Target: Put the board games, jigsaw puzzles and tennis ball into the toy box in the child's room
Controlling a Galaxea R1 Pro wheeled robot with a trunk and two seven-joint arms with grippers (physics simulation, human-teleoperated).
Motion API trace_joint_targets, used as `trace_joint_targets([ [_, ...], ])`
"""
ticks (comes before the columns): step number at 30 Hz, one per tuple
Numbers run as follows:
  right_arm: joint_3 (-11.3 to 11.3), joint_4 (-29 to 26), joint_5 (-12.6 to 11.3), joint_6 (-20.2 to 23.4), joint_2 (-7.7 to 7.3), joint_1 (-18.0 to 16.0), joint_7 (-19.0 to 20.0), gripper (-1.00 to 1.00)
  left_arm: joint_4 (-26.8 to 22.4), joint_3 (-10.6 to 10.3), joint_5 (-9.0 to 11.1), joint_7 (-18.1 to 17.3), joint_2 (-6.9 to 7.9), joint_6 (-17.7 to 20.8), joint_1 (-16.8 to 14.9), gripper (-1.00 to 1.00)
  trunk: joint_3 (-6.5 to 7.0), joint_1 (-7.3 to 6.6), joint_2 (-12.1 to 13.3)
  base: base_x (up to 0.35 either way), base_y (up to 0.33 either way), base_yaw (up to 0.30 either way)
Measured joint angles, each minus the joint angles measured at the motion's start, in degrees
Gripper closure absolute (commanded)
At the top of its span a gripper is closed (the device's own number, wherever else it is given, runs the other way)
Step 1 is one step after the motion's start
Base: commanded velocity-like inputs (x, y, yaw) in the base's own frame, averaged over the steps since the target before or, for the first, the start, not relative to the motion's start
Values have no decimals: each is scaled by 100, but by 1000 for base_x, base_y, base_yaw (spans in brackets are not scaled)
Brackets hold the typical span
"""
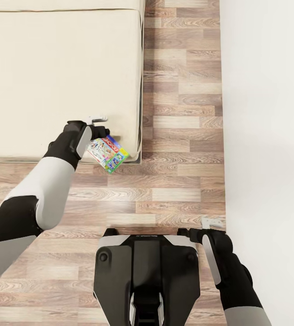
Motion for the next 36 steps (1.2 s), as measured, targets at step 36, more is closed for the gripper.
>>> trace_joint_targets([
  [36, 5, -8, 1, 0, 7, 0, -9, -100, -1619, 954, 851, -2188, 2632, 2395, 19, -100, 0, 0, 0, 0, 0, 0],
])
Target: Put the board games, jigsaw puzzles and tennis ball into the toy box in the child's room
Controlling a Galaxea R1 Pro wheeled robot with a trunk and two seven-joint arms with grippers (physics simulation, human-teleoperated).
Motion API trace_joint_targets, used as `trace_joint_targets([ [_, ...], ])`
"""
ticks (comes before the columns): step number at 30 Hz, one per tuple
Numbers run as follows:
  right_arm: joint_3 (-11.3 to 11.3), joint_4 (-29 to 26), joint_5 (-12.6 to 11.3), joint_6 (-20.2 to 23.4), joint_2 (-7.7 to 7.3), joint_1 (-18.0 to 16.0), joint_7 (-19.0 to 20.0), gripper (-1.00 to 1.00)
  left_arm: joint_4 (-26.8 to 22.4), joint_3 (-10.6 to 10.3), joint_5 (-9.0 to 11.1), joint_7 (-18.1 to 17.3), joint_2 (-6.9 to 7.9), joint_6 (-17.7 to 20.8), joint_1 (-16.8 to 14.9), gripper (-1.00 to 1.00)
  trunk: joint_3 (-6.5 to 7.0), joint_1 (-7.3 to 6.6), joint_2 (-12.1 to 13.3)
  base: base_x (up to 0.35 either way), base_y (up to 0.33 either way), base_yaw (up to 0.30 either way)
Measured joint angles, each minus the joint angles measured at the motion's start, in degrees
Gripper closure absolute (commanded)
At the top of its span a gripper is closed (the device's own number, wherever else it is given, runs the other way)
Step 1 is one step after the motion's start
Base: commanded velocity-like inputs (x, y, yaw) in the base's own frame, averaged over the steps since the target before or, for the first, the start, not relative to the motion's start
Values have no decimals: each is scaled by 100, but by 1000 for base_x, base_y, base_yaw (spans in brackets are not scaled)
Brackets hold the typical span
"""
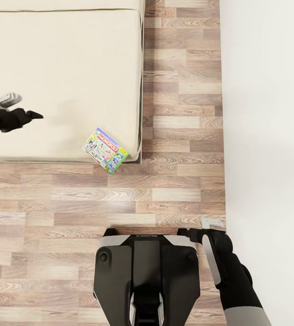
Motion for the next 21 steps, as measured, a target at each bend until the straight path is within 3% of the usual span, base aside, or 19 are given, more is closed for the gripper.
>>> trace_joint_targets([
  [2, 0, -10, 0, 0, -1, 0, 0, -100, 35, 11, 28, -446, 295, 36, 34, -100, 0, 0, 0, 0, 0, 0],
  [6, 0, -22, -1, 0, 1, 0, 0, -100, 64, 9, 23, -1164, 609, 31, 150, -100, 1, 0, 0, 0, 0, 0],
  [10, 5, -33, 0, -4, 16, 0, 0, -100, 70, -2, 13, -1505, 712, 29, 282, -100, 20, 0, 0, 0, 0, 0],
  [21, -7, -45, 1, -9, 3, 0, 6, -100, 79, -52, 2, -1779, 998, 29, 827, -100, 114, 0, 0, 0, 0, 0],
])
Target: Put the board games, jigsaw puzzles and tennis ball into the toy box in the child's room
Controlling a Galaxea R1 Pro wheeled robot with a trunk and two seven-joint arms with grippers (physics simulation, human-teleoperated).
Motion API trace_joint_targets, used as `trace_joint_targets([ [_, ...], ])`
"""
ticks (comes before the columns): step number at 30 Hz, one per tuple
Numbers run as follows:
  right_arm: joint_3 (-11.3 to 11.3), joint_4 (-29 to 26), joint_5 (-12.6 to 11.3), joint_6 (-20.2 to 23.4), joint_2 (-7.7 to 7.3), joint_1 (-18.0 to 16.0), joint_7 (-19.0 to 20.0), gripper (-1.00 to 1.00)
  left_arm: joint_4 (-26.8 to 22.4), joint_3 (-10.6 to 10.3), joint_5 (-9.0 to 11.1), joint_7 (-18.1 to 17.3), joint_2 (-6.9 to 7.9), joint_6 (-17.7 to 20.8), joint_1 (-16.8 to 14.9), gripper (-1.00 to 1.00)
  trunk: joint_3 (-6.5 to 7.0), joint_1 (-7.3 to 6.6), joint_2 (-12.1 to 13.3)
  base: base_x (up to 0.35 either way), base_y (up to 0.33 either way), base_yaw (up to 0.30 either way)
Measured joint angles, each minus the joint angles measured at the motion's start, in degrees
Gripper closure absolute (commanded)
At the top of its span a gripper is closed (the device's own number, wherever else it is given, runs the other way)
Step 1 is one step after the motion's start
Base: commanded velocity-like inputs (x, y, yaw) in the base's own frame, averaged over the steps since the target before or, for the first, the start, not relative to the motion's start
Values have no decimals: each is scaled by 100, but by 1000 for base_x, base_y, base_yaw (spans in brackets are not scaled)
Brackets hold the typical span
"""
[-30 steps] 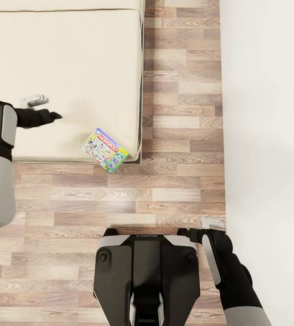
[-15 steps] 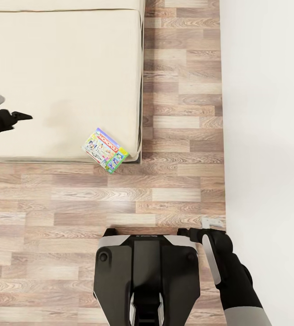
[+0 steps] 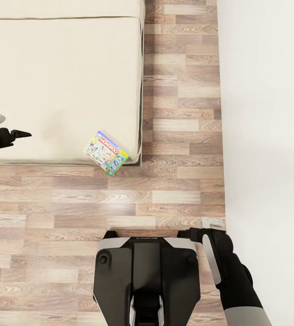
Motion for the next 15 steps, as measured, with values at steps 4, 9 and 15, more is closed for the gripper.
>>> trace_joint_targets([
  [4, 5, 0, 0, 4, 2, 0, 0, -100, -4, -32, -5, -340, 79, 2, 374, -100, 37, 0, 0, 0, 0, 0],
  [9, 5, 0, 0, 6, 2, 0, -3, -100, -20, -102, -20, -797, 290, 0, 781, -100, 84, -1, 0, 0, 0, 0],
  [15, 0, -1, 0, 6, -1, 0, -2, -100, -37, -316, 3, -1234, 519, 6, 1201, -100, 140, 0, 0, 0, 0, 0],
])
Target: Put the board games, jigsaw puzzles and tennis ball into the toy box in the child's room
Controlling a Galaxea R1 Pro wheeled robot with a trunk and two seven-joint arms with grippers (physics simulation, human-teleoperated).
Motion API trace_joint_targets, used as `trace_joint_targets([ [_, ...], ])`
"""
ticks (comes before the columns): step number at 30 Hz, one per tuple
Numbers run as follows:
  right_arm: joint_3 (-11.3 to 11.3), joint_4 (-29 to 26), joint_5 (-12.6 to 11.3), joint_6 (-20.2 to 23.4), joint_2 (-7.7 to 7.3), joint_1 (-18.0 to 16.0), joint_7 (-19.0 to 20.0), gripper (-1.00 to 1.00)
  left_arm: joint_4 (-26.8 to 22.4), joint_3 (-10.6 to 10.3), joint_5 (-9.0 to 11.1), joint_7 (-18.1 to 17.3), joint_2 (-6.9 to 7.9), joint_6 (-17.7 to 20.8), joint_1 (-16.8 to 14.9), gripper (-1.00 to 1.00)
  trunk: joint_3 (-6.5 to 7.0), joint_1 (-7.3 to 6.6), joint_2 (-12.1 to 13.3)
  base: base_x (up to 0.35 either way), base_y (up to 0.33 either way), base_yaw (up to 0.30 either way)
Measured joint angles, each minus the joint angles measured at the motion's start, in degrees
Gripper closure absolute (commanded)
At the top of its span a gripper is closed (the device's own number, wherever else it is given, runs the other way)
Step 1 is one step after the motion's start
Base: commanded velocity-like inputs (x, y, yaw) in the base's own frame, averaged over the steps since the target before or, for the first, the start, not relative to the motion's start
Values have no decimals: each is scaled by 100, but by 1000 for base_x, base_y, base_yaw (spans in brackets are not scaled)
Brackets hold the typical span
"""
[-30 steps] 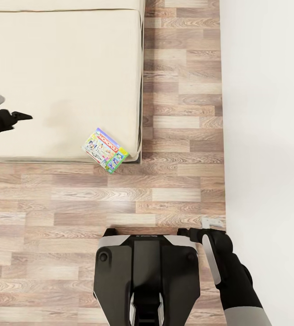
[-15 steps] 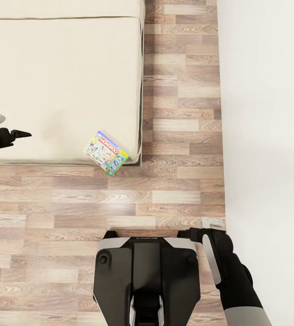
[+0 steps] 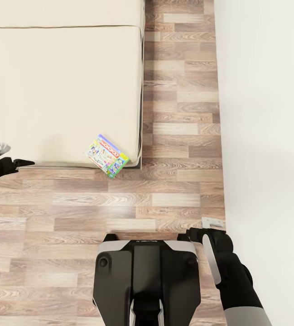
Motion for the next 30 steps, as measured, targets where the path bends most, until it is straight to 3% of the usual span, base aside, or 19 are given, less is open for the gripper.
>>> trace_joint_targets([
  [7, -1, 0, 0, 2, 1, 0, -3, -100, 12, -39, 37, -311, 118, 3, 401, -100, 66, 0, 0, 0, 0, 0],
  [12, -1, 0, 0, -3, 6, 0, -4, -100, 39, -19, 68, -880, 210, 8, 616, -100, 112, 0, 0, 0, 0, 0],
  [20, 0, 0, 0, -10, 7, 0, -4, -100, 346, -9, 72, -2301, 453, 5, 873, -100, 187, 0, 0, 0, 0, 0],
  [21, 3, 0, -1, -12, 9, 0, -4, -100, 520, -7, 65, -2611, 525, -2, 907, -100, 197, 0, 0, 0, 0, 0],
  [30, 7, 0, -1, -15, 19, 0, -4, -100, 1840, -7, 23, -3980, 932, -66, 967, -100, 281, 0, 0, 0, 0, 0],
])
